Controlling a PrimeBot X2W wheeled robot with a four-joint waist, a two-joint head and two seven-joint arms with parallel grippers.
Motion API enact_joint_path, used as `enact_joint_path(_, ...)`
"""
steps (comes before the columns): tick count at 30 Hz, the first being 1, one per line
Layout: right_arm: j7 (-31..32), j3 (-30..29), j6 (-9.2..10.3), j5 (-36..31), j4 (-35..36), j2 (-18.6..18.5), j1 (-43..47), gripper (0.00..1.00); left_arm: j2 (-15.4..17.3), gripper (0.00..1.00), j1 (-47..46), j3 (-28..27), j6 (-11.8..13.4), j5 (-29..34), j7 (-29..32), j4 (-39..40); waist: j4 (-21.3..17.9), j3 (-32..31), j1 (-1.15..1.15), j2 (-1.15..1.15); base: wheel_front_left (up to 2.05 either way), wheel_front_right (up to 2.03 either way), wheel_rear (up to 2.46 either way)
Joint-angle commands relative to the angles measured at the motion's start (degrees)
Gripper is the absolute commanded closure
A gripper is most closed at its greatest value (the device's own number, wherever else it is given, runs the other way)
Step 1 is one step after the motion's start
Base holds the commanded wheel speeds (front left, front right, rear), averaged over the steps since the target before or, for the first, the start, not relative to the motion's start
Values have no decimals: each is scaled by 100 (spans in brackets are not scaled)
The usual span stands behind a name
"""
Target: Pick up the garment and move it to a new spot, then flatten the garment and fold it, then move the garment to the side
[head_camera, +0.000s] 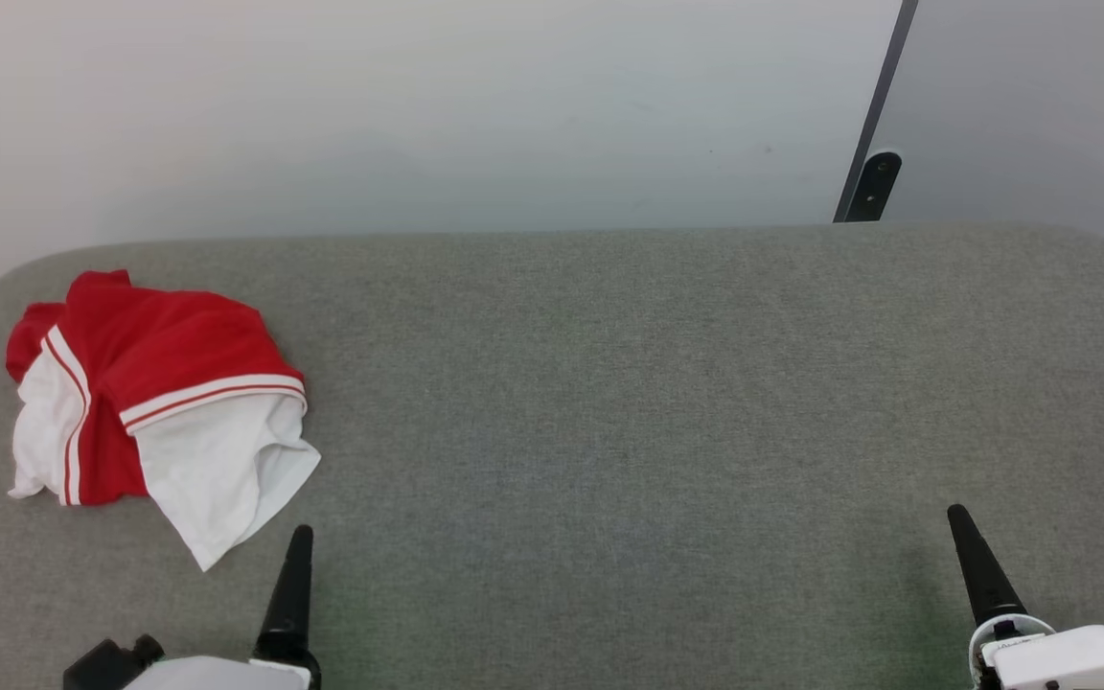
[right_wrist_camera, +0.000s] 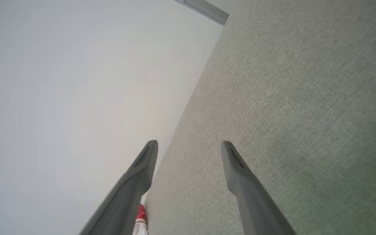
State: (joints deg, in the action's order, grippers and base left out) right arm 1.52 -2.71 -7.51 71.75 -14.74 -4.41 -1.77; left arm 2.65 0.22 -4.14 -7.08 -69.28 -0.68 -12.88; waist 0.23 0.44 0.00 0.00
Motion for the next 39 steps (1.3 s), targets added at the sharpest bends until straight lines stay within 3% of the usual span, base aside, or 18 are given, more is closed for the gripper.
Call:
enact_joint_path(1,-60,36,0,-262,125,-75,-34,0,19,0,-42,4,2,289,-58,134,1,3,0,0,0,0,0)
enact_joint_path(23,-456,162,1,-2863,376,-174,140,0,12,0,300,223,159,2741,-476,688,13,-24,0,0,0,0,0)
enact_joint_path(39,-586,194,1,-4058,504,-163,286,0,35,0,529,384,232,3914,-747,904,34,-45,0,0,0,0,0)
